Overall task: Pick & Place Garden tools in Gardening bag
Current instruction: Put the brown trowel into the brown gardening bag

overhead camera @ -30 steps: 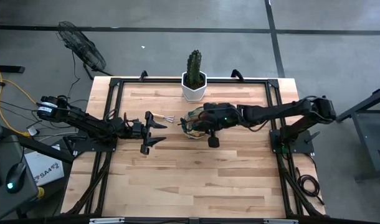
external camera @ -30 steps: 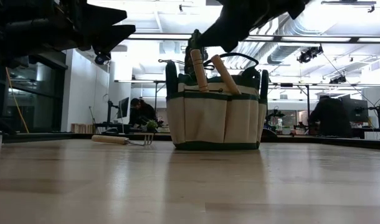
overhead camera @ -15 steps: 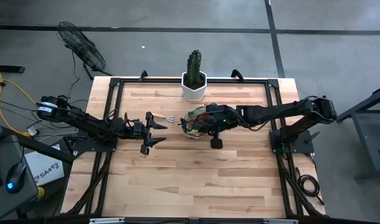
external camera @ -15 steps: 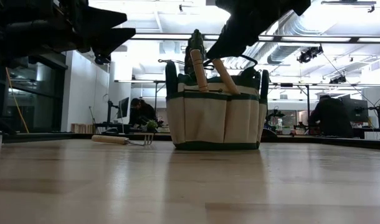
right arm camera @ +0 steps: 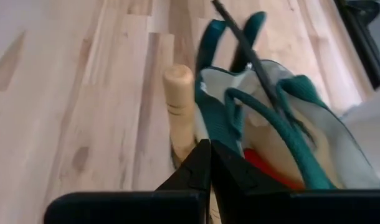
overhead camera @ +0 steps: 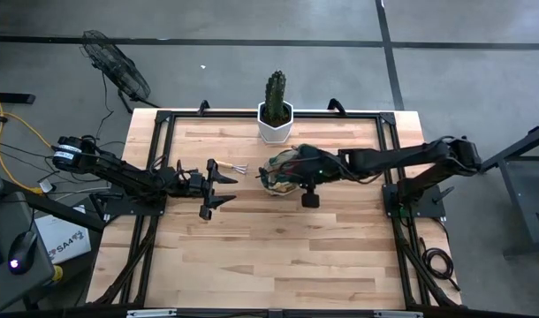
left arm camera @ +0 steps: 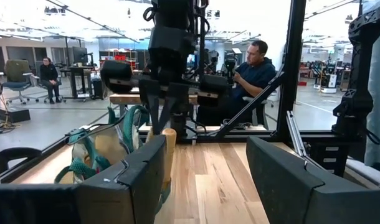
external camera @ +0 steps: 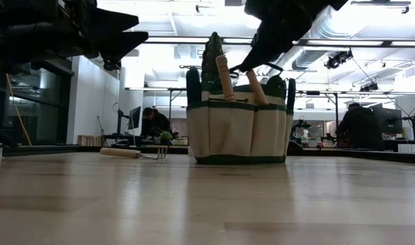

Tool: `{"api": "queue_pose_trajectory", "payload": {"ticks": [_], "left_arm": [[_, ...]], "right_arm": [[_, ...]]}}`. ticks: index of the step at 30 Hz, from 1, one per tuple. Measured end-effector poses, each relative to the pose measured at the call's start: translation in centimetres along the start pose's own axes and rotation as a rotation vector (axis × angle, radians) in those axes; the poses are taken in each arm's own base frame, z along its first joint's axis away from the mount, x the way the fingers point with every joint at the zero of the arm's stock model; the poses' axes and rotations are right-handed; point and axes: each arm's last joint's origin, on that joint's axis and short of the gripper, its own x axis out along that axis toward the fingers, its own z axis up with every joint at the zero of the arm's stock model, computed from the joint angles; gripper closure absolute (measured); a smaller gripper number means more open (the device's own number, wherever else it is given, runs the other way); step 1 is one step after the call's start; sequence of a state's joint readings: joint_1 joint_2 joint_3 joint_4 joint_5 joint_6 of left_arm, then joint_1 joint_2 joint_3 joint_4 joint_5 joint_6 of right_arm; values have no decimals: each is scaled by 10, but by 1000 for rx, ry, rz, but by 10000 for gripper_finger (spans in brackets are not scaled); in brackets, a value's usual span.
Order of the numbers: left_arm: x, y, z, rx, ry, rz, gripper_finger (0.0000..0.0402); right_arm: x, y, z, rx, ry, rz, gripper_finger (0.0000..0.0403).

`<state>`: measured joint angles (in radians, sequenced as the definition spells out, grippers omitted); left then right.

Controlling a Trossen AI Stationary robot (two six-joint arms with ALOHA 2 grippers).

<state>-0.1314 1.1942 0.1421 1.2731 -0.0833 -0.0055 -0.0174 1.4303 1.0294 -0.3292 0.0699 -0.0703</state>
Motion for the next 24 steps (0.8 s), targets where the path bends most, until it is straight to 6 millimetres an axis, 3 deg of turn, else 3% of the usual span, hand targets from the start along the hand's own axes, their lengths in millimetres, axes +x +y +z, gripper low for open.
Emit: {"api": "queue_pose_trajectory", "payload": {"ticks": [9, 24], "left_arm": [[0, 0, -1, -1, 5, -1, 183], [0, 0, -1, -3, 10, 0, 183]], "right_arm": [[-27, -4, -4, 40, 34, -70, 401], [-25, 4, 7, -14, -80, 85, 401]]}}
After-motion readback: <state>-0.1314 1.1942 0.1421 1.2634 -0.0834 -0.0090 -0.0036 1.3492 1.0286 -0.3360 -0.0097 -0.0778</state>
